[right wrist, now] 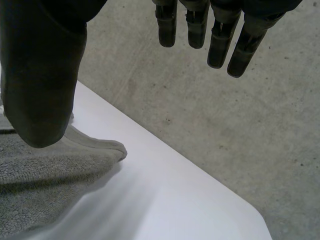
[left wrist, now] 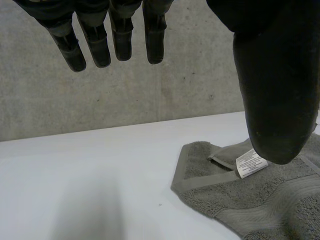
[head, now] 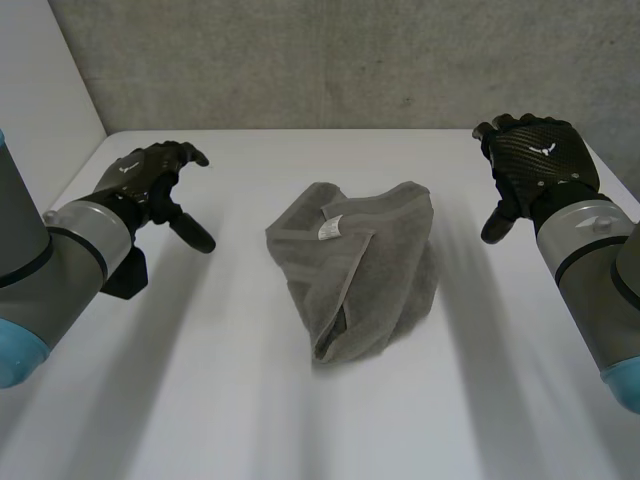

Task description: Fold the towel.

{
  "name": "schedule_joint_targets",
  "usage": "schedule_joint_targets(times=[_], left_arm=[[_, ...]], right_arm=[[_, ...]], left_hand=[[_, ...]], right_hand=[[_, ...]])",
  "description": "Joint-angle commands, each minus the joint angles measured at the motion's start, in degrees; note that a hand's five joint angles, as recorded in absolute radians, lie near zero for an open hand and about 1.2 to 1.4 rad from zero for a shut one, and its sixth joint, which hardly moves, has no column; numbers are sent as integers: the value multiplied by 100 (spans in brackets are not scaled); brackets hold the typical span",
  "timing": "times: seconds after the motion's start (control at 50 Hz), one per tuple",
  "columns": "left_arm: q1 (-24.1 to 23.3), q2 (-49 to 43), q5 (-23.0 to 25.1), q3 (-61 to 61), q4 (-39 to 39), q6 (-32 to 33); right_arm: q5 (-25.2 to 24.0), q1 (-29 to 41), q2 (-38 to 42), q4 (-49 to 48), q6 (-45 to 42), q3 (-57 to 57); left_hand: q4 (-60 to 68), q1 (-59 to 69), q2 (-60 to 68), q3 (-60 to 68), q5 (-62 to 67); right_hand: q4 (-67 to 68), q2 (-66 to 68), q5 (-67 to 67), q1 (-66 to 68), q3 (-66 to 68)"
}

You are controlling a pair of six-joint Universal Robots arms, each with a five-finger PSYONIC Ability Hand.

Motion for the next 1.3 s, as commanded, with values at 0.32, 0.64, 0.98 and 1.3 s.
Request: schedule_joint_targets(times=[0.32, 0.64, 0.98, 1.3], left_arm=[[-191, 75, 104, -80, 21, -2], [-1457, -742, 51, -63, 188, 156], [-1282, -901, -652, 16, 425, 973], [-974, -690, -687, -19, 425, 947]], right_arm=[[-1110, -382, 118, 81, -88, -259], [-3505, -1113, 1314, 608, -606, -866], [-3083, -32, 2448, 442, -1318, -1051], [-2643, 389, 2335, 143, -1336, -972]], left_hand=[[-309, -118, -72, -278, 46], [-309, 67, 114, -278, 232], [-309, -33, 13, -278, 131], [-309, -101, -54, -278, 64]], right_hand=[[-437, -398, -342, -320, -264], [-437, -398, -342, -320, -264], [-437, 535, 591, 614, -264], [-437, 6602, 6658, 6680, -264]])
